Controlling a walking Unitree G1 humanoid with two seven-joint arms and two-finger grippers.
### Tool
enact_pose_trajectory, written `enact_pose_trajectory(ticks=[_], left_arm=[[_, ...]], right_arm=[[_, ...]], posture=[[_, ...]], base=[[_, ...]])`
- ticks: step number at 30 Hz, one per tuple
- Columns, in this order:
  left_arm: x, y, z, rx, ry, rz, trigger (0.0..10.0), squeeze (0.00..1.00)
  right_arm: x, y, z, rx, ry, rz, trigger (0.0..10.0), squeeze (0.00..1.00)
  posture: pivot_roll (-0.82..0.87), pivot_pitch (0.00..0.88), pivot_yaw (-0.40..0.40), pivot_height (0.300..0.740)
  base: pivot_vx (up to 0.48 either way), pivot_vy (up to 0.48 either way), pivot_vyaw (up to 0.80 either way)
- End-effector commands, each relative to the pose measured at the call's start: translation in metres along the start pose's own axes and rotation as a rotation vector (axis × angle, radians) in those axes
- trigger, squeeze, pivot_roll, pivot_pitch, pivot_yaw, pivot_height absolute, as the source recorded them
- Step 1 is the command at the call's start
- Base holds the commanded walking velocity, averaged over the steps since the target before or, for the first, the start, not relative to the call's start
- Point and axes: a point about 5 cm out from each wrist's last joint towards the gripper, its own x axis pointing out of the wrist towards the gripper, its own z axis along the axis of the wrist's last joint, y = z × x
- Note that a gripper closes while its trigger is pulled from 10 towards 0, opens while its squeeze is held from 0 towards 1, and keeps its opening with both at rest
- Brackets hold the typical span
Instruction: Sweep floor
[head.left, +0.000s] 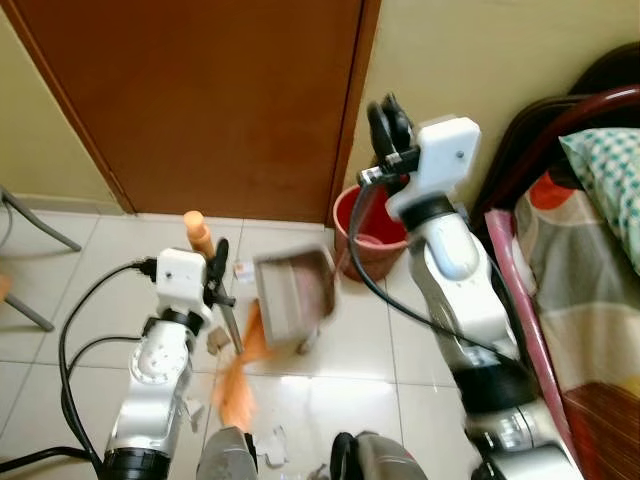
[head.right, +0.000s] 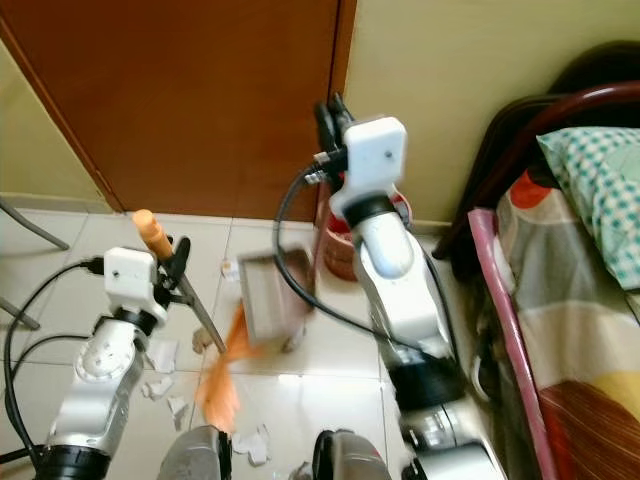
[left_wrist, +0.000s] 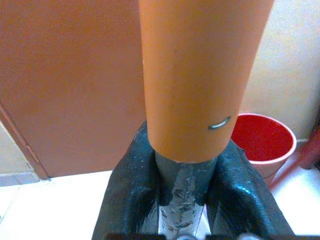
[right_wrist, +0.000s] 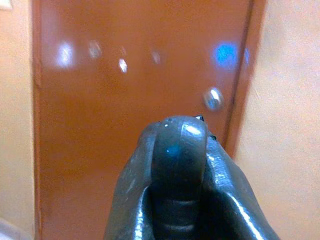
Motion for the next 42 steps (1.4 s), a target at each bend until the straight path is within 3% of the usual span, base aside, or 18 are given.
enact_pose_trajectory(ticks=[1,8,10,13,42], left_arm=[[-0.008,0.001,-0.008,0.003,0.056,0.001,10.0,0.00],[-0.015,-0.002,-0.007,0.000,0.059,-0.029,10.0,0.00],[-0.017,-0.003,-0.006,0.001,0.060,-0.034,10.0,0.00],[-0.017,-0.002,-0.004,0.004,0.063,-0.033,10.0,0.00],[-0.014,-0.002,0.001,0.004,0.070,-0.039,10.0,0.00]], right_arm=[[-0.011,-0.018,0.001,-0.008,0.006,-0.083,10.0,0.00],[-0.045,-0.041,-0.032,-0.085,0.170,-0.186,10.0,0.00],[-0.063,-0.058,-0.052,-0.042,0.290,-0.295,10.0,0.00],[-0.078,-0.071,-0.065,-0.009,0.366,-0.377,10.0,0.00],[-0.073,-0.076,-0.065,-0.024,0.362,-0.412,10.0,0.00]], posture=[[0.03,0.116,-0.064,0.740],[0.04,0.124,-0.054,0.740],[0.04,0.126,-0.051,0.740],[0.04,0.132,-0.047,0.740],[0.04,0.139,-0.041,0.740]], base=[[0.000,0.000,0.00],[0.000,0.000,0.00],[0.000,0.000,0.00],[0.000,0.000,0.00],[-0.239,0.000,0.00]])
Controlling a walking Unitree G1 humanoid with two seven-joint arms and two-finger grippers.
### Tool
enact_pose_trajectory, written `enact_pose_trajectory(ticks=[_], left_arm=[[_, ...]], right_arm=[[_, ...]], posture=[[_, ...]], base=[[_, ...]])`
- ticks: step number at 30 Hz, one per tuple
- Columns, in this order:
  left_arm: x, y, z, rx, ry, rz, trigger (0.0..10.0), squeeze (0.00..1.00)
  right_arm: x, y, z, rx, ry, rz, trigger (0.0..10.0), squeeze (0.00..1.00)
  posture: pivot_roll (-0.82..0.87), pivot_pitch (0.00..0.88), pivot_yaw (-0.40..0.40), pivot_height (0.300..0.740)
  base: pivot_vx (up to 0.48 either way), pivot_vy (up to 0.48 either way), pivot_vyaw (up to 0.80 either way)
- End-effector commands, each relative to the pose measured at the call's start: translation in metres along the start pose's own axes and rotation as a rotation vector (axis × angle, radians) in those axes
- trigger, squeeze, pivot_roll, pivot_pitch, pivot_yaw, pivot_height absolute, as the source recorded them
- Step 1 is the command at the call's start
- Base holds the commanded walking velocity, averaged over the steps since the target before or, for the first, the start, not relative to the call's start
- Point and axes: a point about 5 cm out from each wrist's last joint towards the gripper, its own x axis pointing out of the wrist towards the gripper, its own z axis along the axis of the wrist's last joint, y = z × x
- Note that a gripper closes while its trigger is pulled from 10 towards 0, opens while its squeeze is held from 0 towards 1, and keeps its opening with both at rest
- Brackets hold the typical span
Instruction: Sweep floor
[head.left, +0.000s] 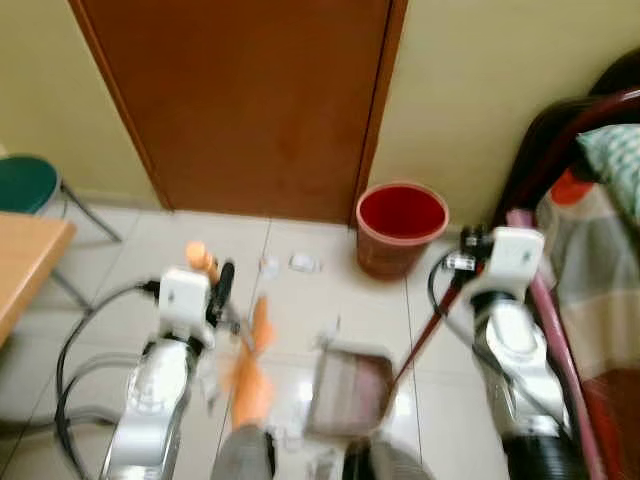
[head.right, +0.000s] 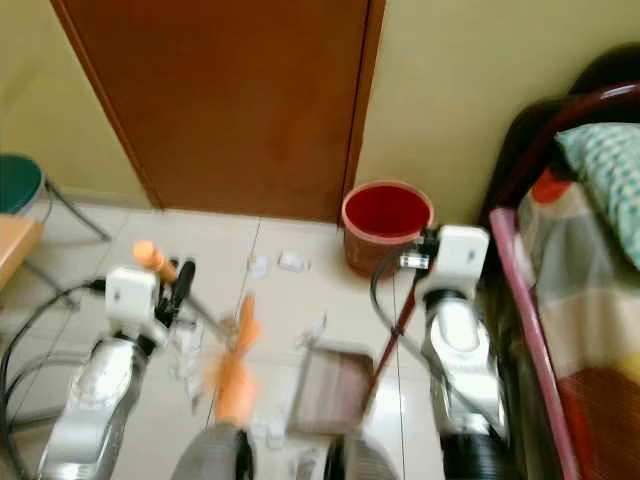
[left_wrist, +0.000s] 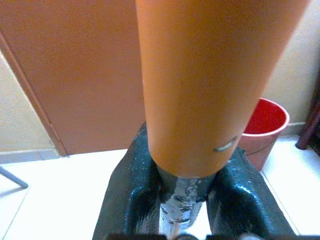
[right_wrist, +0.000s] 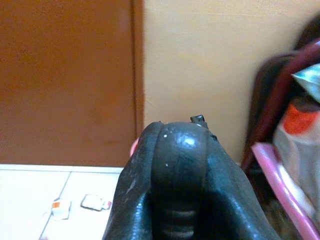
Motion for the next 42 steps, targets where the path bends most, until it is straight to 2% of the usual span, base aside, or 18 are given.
enact_pose_trajectory(ticks=[1,7,12,20,22,25,36,38,42], left_arm=[[-0.002,0.002,-0.005,0.008,0.036,0.000,10.0,0.00],[-0.001,0.002,-0.003,0.010,0.033,-0.001,10.0,0.00],[0.001,0.004,0.000,0.018,0.027,-0.006,10.0,0.00],[0.005,0.004,0.006,0.030,0.008,-0.021,10.0,0.00],[0.006,0.004,0.008,0.031,0.000,-0.030,10.0,0.00],[0.007,0.004,0.010,0.032,-0.007,-0.036,10.0,0.00],[0.000,-0.002,0.008,0.045,0.018,-0.090,10.0,0.00],[-0.001,-0.003,0.007,0.030,0.030,-0.104,10.0,0.00],[-0.003,-0.019,0.006,-0.042,0.048,-0.206,10.0,0.00]], right_arm=[[0.002,-0.002,0.005,-0.006,-0.022,-0.014,10.0,0.00],[0.003,-0.003,0.006,-0.022,-0.031,-0.019,10.0,0.00],[0.008,-0.005,0.014,-0.077,-0.074,-0.030,10.0,0.00],[0.015,-0.006,0.022,-0.115,-0.116,-0.039,10.0,0.00],[0.016,-0.005,0.028,-0.173,-0.155,-0.033,10.0,0.00],[0.017,-0.002,0.033,-0.205,-0.183,-0.019,10.0,0.00],[0.016,-0.001,0.013,-0.236,-0.089,-0.026,10.0,0.00],[0.016,-0.001,0.009,-0.229,-0.066,-0.029,10.0,0.00],[0.018,0.002,0.002,-0.186,-0.033,-0.048,10.0,0.00]], posture=[[0.04,0.137,-0.041,0.740],[0.04,0.135,-0.040,0.740],[0.04,0.128,-0.038,0.740],[0.04,0.125,-0.037,0.740],[0.04,0.127,-0.036,0.740],[0.04,0.128,-0.035,0.740],[0.05,0.136,-0.032,0.740],[0.05,0.144,-0.029,0.740],[0.05,0.159,-0.026,0.740]], base=[[-0.281,0.000,0.00],[-0.281,0.000,0.00],[-0.275,0.000,0.00],[-0.270,0.000,0.00],[-0.255,0.000,0.00],[-0.245,0.000,0.00],[-0.133,0.000,0.00],[0.000,0.000,0.00],[0.000,0.000,0.00]])
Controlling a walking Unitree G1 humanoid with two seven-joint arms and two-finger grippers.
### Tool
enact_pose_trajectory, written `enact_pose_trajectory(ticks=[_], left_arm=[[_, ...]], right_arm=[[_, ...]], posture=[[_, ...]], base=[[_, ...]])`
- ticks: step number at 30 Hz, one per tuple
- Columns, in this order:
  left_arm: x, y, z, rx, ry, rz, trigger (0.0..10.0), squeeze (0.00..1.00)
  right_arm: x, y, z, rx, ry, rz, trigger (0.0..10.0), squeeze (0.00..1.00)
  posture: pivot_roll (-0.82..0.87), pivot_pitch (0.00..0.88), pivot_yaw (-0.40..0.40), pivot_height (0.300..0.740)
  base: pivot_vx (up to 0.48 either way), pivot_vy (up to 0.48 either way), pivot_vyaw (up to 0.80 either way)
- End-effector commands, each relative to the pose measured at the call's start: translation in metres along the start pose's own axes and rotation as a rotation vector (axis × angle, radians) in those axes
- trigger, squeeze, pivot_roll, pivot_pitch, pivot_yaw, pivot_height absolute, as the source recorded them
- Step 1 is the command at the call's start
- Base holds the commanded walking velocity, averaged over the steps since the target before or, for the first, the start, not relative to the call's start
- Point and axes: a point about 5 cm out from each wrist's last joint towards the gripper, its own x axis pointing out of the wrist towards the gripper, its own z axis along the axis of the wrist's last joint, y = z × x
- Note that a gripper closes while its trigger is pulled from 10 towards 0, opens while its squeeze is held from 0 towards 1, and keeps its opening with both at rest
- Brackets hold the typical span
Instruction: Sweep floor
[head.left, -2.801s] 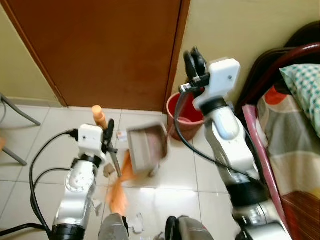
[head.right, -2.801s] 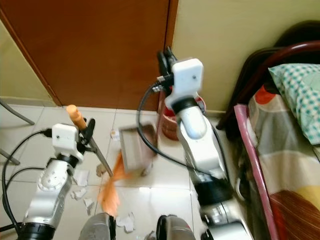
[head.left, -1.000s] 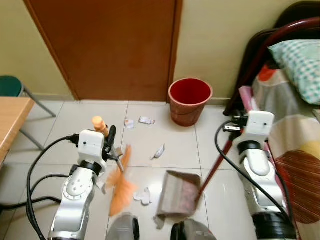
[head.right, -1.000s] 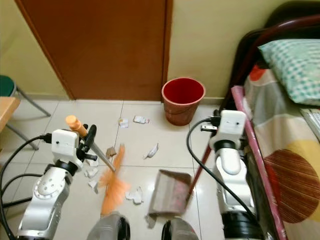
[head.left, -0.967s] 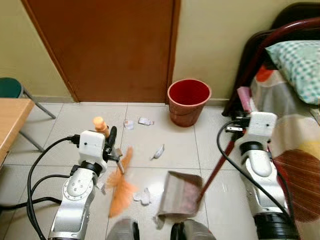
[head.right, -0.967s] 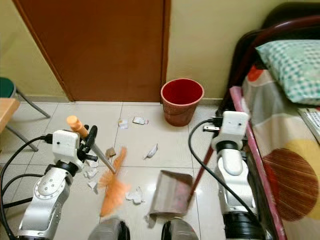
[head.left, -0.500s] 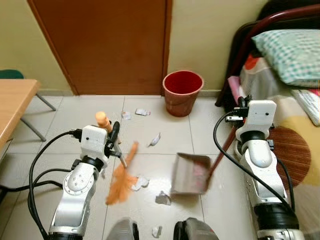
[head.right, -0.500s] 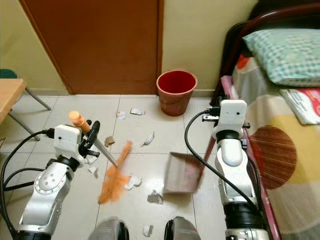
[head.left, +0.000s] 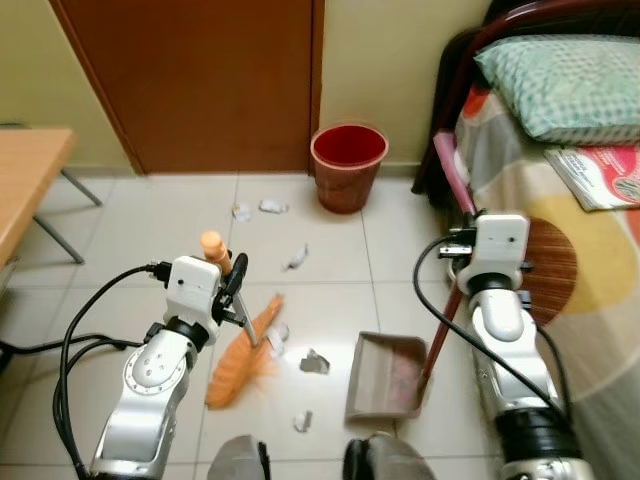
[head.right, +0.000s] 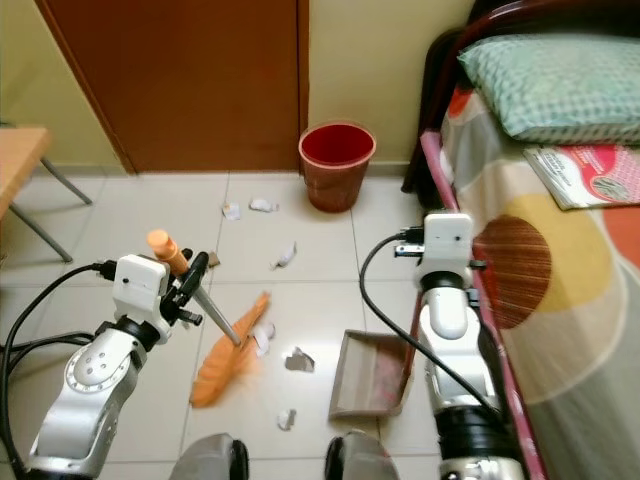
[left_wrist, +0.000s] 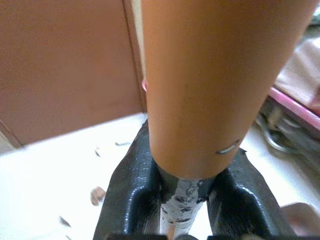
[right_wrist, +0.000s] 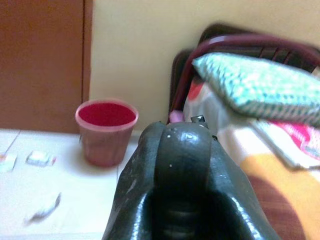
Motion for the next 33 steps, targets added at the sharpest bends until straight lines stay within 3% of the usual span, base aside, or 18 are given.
enact_pose_trajectory(ticks=[1,5,13,18,23,25,30,32,33], left_arm=[[-0.001,-0.016,0.003,-0.057,0.003,-0.097,10.0,0.00],[-0.004,-0.038,0.002,-0.083,0.038,-0.240,10.0,0.00],[-0.010,-0.049,0.002,-0.119,0.059,-0.273,10.0,0.00],[0.003,-0.054,0.009,-0.162,0.025,-0.185,10.0,0.00],[0.026,-0.060,0.026,-0.214,-0.051,-0.108,10.0,0.00],[0.038,-0.060,0.037,-0.271,-0.086,-0.058,10.0,0.00],[0.050,-0.055,0.050,-0.325,-0.133,0.030,10.0,0.00],[0.053,-0.049,0.054,-0.349,-0.149,0.071,10.0,0.00],[0.054,-0.038,0.056,-0.356,-0.162,0.117,10.0,0.00]], right_arm=[[0.006,-0.001,0.005,0.011,-0.002,-0.033,10.0,0.00],[0.008,0.004,0.001,0.000,0.031,-0.035,10.0,0.00],[0.003,0.011,-0.004,0.004,0.067,-0.031,10.0,0.00],[0.002,0.019,-0.006,0.008,0.081,-0.027,10.0,0.00],[0.004,0.031,-0.003,0.016,0.079,-0.004,10.0,0.00],[0.005,0.039,-0.003,0.021,0.083,0.012,10.0,0.00],[0.006,0.050,-0.003,0.015,0.085,0.039,10.0,0.00],[0.007,0.054,-0.002,0.019,0.082,0.049,10.0,0.00],[0.008,0.056,-0.001,0.021,0.080,0.055,10.0,0.00]], posture=[[0.05,0.163,-0.027,0.740],[0.05,0.170,-0.027,0.740],[0.05,0.183,-0.027,0.740],[0.05,0.189,-0.028,0.740],[0.04,0.187,-0.030,0.740],[0.03,0.188,-0.029,0.740],[0.03,0.186,-0.033,0.740],[0.03,0.186,-0.033,0.740],[0.03,0.186,-0.033,0.740]], base=[[0.000,0.000,0.00],[0.000,0.000,0.00],[0.000,0.000,0.00],[0.000,0.000,0.00],[0.000,0.000,0.00],[0.000,0.000,0.00],[0.000,0.000,0.00],[0.000,0.000,0.00],[0.000,0.000,0.00]])
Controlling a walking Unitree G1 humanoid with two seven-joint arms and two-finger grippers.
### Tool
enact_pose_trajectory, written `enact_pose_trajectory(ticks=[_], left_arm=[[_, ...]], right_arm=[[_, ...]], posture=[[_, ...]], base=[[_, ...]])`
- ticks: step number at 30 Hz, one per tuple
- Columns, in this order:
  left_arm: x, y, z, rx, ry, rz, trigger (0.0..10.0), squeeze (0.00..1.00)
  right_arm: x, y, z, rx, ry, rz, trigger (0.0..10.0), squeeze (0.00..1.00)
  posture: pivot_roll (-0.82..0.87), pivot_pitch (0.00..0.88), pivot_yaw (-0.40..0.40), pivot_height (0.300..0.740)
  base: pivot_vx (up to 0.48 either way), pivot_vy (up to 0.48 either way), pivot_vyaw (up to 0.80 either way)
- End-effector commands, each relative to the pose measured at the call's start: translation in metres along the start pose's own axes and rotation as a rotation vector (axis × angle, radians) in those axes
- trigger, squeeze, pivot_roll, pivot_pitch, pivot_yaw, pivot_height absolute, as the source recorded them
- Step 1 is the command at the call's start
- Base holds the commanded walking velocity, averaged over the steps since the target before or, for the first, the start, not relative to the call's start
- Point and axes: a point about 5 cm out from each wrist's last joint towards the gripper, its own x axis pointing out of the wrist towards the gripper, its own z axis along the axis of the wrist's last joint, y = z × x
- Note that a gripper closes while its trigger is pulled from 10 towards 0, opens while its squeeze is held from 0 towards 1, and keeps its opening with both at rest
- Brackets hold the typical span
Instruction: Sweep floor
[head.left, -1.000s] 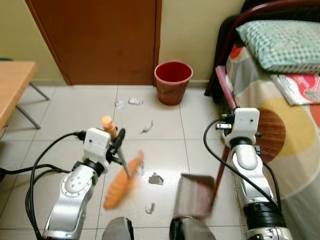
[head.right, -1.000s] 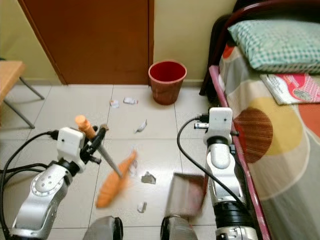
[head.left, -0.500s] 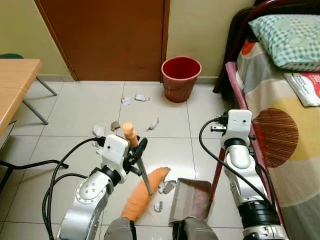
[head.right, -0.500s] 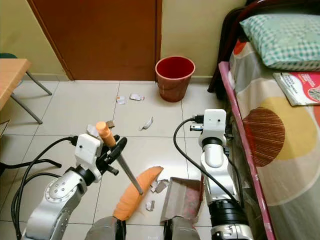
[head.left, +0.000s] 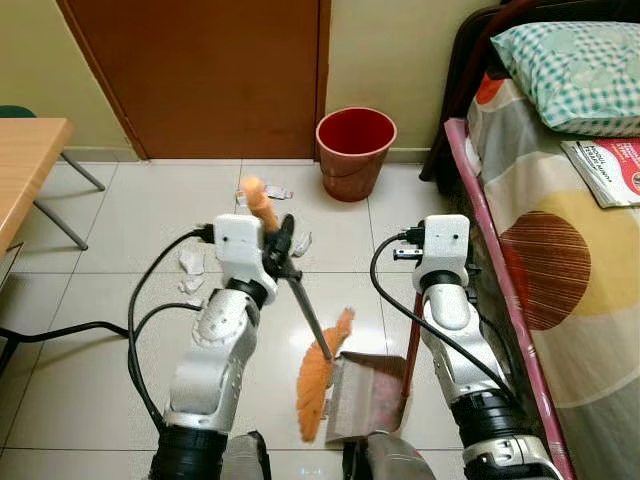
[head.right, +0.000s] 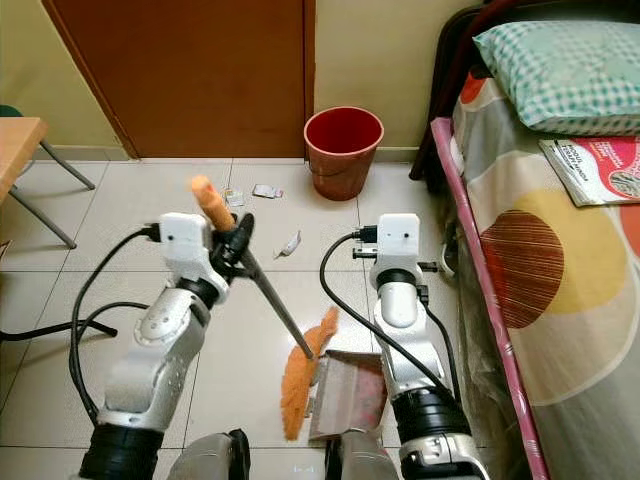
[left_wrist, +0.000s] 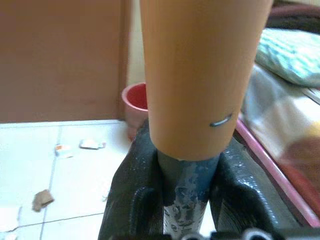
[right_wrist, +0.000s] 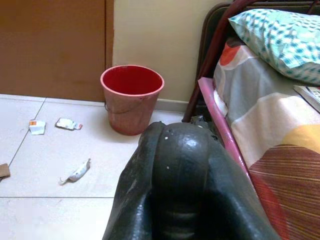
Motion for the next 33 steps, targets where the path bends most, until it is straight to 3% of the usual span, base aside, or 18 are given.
enact_pose_trajectory(ticks=[1,5,12,18,24,27,28,30,33], left_arm=[[0.003,0.000,0.009,-0.055,-0.059,0.035,10.0,0.00],[0.006,0.027,0.020,-0.107,-0.101,0.159,10.0,0.00],[0.013,0.058,0.039,-0.162,-0.157,0.276,10.0,0.00],[0.019,0.073,0.057,-0.230,-0.211,0.341,10.0,0.00],[0.021,0.083,0.066,-0.220,-0.237,0.358,10.0,0.00],[0.021,0.093,0.073,-0.190,-0.251,0.365,10.0,0.00],[0.021,0.098,0.079,-0.116,-0.263,0.334,10.0,0.00],[0.020,0.101,0.083,-0.065,-0.268,0.309,10.0,0.00],[0.015,0.104,0.082,0.080,-0.239,0.205,10.0,0.00]], right_arm=[[0.002,0.004,0.003,-0.001,-0.011,0.011,10.0,0.00],[0.002,0.004,0.001,0.003,-0.005,0.009,10.0,0.00],[0.004,0.004,-0.001,0.001,-0.005,0.006,10.0,0.00],[0.005,0.003,-0.001,0.000,-0.012,0.004,10.0,0.00],[0.006,0.002,0.002,-0.003,-0.027,0.004,10.0,0.00],[0.007,-0.003,0.004,-0.038,-0.048,0.003,10.0,0.00],[0.008,-0.009,0.005,-0.049,-0.051,-0.001,10.0,0.00],[0.008,-0.012,0.005,-0.052,-0.053,-0.002,10.0,0.00],[0.007,-0.024,0.007,-0.064,-0.067,0.002,10.0,0.00]], posture=[[0.03,0.186,-0.033,0.740],[0.03,0.187,-0.034,0.740],[0.04,0.186,-0.037,0.740],[0.04,0.180,-0.040,0.740],[0.04,0.178,-0.039,0.740],[0.04,0.176,-0.038,0.740],[0.04,0.174,-0.037,0.740],[0.04,0.174,-0.035,0.740],[0.04,0.171,-0.032,0.740]], base=[[0.000,0.000,0.00],[0.000,0.000,0.00],[0.000,0.000,0.00],[0.000,0.000,0.00],[0.000,0.000,0.00],[0.000,0.000,0.00],[0.000,0.000,0.00],[0.000,0.000,0.00],[0.000,0.000,0.00]])
